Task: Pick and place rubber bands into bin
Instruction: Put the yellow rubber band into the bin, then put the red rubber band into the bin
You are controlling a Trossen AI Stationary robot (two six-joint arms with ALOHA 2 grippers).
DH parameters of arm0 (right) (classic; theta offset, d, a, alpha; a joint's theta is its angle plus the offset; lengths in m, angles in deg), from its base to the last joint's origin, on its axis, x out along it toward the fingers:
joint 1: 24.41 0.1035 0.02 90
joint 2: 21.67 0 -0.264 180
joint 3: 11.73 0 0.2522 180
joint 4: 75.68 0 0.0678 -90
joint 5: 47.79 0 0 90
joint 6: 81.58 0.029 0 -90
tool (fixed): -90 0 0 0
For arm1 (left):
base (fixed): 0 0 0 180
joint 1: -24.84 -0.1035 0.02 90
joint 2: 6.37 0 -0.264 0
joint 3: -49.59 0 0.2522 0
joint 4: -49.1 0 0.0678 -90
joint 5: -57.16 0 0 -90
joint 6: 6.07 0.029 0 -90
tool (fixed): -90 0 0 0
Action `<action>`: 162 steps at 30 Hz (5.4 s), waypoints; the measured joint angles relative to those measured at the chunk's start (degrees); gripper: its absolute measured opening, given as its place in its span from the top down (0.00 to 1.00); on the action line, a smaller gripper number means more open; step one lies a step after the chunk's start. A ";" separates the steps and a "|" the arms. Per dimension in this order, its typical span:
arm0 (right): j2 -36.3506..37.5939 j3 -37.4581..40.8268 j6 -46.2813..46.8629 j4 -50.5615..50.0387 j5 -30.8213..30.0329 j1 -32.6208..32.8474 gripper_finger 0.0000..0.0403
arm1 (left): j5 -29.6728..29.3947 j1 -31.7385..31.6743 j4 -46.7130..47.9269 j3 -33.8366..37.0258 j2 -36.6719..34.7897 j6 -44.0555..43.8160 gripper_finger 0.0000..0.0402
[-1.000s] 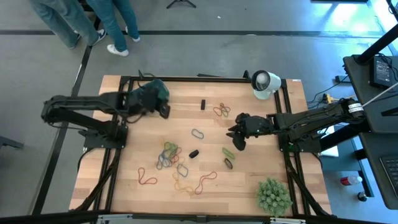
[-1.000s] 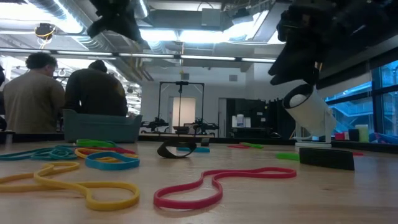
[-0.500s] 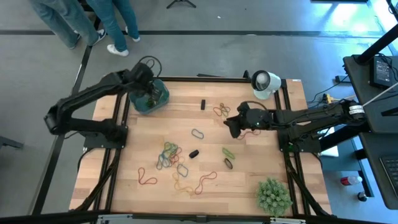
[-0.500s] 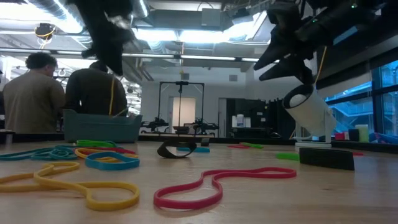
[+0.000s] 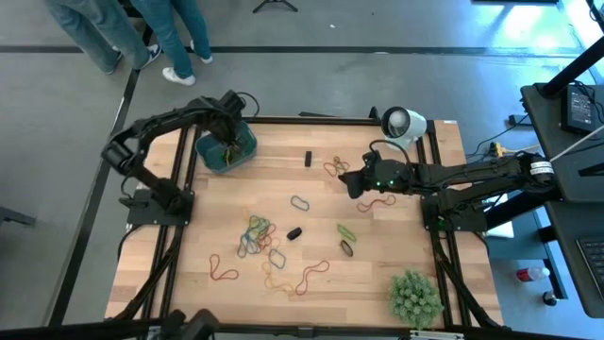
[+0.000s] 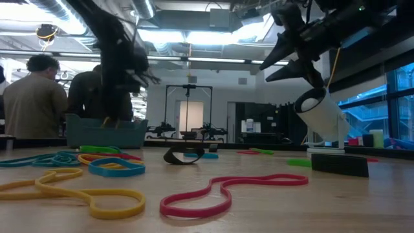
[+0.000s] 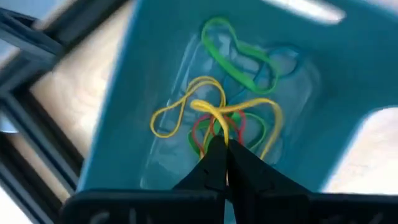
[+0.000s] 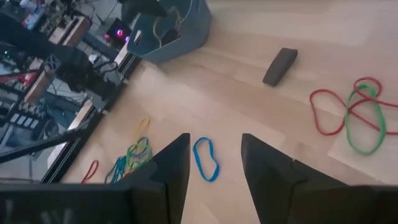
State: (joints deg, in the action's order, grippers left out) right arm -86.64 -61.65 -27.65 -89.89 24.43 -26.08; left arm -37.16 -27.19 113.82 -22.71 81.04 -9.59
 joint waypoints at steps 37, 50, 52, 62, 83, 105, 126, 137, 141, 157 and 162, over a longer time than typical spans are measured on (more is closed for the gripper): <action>0.00 0.00 -9.71 -7.95 12.99 0.02 0.64 | -1.97 19.43 5.75 -2.75 -18.85 -24.57 0.71; -0.01 0.00 -27.29 -12.28 24.40 0.04 0.78 | -12.04 55.35 7.14 -2.75 -17.34 -61.46 0.73; 0.00 0.00 -28.51 -12.38 25.27 0.04 0.81 | -12.68 59.63 7.32 -2.75 -16.44 -66.31 0.73; -0.02 0.00 -30.61 -14.21 25.49 0.04 0.84 | -7.75 73.84 9.82 -2.73 -9.10 -92.06 0.73; -0.01 0.00 -31.56 -19.08 25.49 0.04 0.85 | 12.16 91.57 -9.03 12.93 0.55 -122.40 0.73; -0.02 0.00 -28.75 -15.51 25.33 0.02 0.85 | 9.05 91.44 -11.41 15.72 0.39 -119.78 0.99; -0.02 -0.01 -30.26 -8.88 20.18 0.00 0.85 | -22.03 80.83 38.82 -13.02 -9.76 -101.84 1.00; -0.02 -0.01 -24.78 -6.98 15.47 -1.19 0.85 | -29.18 43.83 37.54 -12.59 -16.04 -54.10 1.00; -0.02 0.00 -21.05 -6.95 13.61 -2.26 0.85 | -28.32 30.18 30.00 -12.37 -16.21 -34.06 0.99; -0.02 -0.02 -9.88 -6.58 6.37 -5.09 0.85 | -3.78 2.43 -0.73 3.53 -6.16 -1.35 0.99; -0.02 -0.01 -7.54 -6.60 5.31 -5.09 0.85 | 1.64 1.52 -1.25 3.87 0.18 2.22 0.98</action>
State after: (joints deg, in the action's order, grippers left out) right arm -86.66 -61.67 -35.18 -96.49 29.74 -31.17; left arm -35.52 -25.67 112.57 -18.84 81.22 -7.37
